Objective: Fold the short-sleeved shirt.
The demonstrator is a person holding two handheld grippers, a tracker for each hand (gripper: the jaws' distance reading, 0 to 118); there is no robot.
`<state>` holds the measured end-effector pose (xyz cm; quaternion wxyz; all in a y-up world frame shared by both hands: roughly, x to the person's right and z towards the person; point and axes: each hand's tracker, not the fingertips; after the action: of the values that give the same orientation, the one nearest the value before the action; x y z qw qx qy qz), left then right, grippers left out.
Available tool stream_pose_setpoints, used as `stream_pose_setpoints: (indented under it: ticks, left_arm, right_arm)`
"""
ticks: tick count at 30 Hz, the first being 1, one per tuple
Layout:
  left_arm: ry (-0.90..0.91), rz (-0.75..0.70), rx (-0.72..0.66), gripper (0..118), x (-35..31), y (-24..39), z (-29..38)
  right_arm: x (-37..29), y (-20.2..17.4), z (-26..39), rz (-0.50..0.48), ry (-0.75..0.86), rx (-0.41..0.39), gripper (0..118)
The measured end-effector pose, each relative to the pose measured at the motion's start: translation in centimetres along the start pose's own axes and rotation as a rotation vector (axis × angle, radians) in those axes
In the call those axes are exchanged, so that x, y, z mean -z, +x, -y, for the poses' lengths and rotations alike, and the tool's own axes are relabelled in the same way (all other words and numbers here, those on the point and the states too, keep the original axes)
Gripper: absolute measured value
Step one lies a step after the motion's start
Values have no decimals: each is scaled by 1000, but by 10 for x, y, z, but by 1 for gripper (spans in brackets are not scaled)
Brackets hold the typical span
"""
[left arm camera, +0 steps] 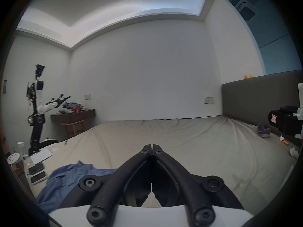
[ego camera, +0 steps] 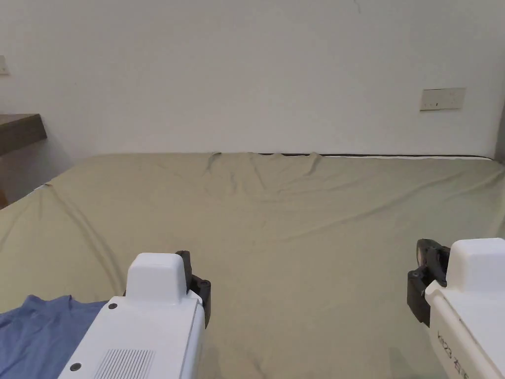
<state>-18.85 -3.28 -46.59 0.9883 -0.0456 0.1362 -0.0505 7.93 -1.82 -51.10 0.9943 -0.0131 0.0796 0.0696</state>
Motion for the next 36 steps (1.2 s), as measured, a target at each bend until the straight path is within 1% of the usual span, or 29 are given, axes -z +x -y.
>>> stream_pose_setpoints:
  ticks: [6,8,9,11,12,14,15,16,17,18,19,20,21,22,24,26,29,31,33,34,36]
  left_arm:
    - [-19,-239,24,0,-26,-88,0]
    - [-30,-301,28,0,-36,-117,0]
    - [-37,-327,30,0,-40,-129,1]
    - [-53,-391,24,0,-46,-150,2]
    - [-56,-407,19,0,-48,-157,4]
    - [-59,-399,10,0,-45,-168,8]
    - [-67,-394,7,3,-42,-172,10]
    - [-88,-377,3,23,-36,-175,13]
    - [-122,-359,0,59,-27,-177,17]
    - [-152,-347,-2,112,-19,-179,20]
    - [-210,-346,-31,114,-4,-176,28]
    - [-203,-308,-26,111,-7,-167,31]
    - [-223,-279,-33,114,-1,-163,36]
    - [-275,-247,-45,116,16,-157,39]
    - [-361,-172,-53,116,41,-147,50]
    - [-453,-121,-21,116,79,-148,75]
    - [-589,-107,74,115,120,-139,105]
    - [-667,-110,96,115,153,-150,140]
    - [-675,-104,94,115,173,-152,155]
    - [-647,-124,108,115,169,-146,150]
    - [-714,-133,103,115,173,-142,158]
  right_arm:
    - [21,-101,-20,-290,37,29,0]
    - [23,-134,-27,-382,70,23,0]
    - [24,-146,-28,-417,58,40,0]
    - [26,-169,-31,-474,66,36,0]
    - [27,-177,-31,-487,66,35,0]
    - [29,-187,-31,-500,67,38,0]
    - [31,-190,-31,-515,63,42,0]
    - [33,-191,-30,-527,56,46,0]
    - [37,-191,-29,-529,51,49,0]
    - [39,-192,-28,-530,46,50,0]
    - [43,-191,-27,-529,40,50,0]
    - [47,-190,-26,-527,34,49,0]
    - [51,-189,-24,-523,30,51,0]
    - [56,-189,-22,-518,23,53,0]
    - [66,-188,-17,-506,1,60,0]
    - [77,-186,-11,-495,-26,66,0]
    - [89,-185,-2,-486,-47,63,0]
    - [98,-183,4,-485,-65,54,0]
    - [104,-184,11,-487,-79,44,0]
    - [108,-184,14,-489,-89,38,0]
    - [112,-184,19,-497,-105,34,0]
